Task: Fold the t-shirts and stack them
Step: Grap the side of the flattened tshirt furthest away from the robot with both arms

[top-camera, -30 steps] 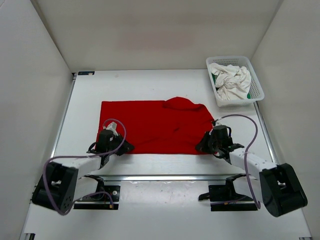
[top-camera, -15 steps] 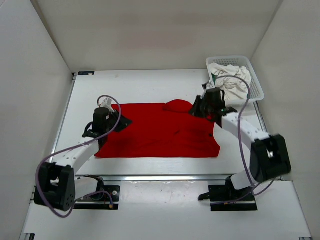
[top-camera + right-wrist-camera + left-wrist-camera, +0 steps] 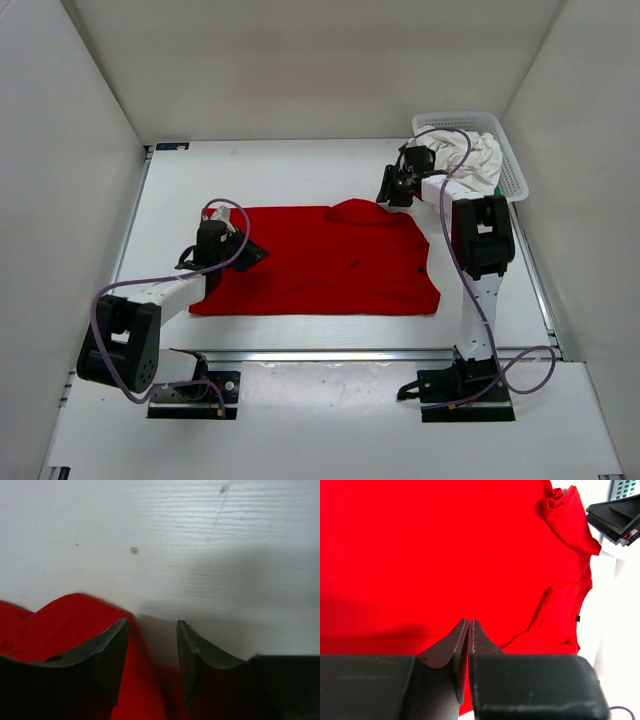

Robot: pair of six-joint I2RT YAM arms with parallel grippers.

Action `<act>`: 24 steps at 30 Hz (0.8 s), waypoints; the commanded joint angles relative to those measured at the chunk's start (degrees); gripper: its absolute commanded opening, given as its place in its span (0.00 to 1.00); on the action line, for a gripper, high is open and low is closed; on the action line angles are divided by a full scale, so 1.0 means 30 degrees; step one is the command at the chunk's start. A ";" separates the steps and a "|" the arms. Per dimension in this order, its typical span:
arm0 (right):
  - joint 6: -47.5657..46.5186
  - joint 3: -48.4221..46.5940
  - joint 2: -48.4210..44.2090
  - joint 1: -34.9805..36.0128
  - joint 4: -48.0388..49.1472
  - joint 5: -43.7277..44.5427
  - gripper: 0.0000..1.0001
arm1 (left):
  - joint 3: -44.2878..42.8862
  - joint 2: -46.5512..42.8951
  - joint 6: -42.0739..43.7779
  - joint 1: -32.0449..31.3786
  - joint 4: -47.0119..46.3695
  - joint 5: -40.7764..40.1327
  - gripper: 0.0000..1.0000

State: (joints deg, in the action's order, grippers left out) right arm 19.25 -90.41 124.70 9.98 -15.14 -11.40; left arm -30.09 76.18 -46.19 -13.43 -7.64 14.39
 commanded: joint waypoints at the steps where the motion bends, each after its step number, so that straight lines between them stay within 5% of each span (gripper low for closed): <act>1: -0.0294 -0.1007 0.0063 0.0481 -0.0901 -0.1235 0.41 | -0.0078 -0.0052 0.0017 -0.0093 -0.0734 -0.0021 0.16; 4: 0.0204 -0.0506 -0.0259 0.0512 -0.0317 -0.2377 0.40 | -0.0020 -0.0023 0.0018 -0.0064 -0.0705 -0.0168 0.16; 12: 0.0909 -0.0655 -0.1631 0.0334 0.0352 -0.3321 0.03 | 0.0418 -0.0258 -0.0012 0.0228 -0.0822 -0.0256 0.16; 20: -0.1023 0.3670 -0.6374 0.2735 0.1380 0.1977 0.02 | 0.0273 -0.0170 -0.0245 -0.0239 -0.1056 -0.0432 0.16; 24: -0.0703 0.8795 -0.8692 0.3733 0.3690 0.0907 0.08 | 0.0332 -0.0375 -0.0217 -0.0268 -0.0968 -0.0460 0.16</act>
State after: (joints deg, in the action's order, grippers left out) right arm 18.11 -72.73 102.80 19.31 -9.58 -9.19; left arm -29.50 76.51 -46.63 -13.89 -9.28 13.89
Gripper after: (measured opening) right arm 0.066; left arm 0.158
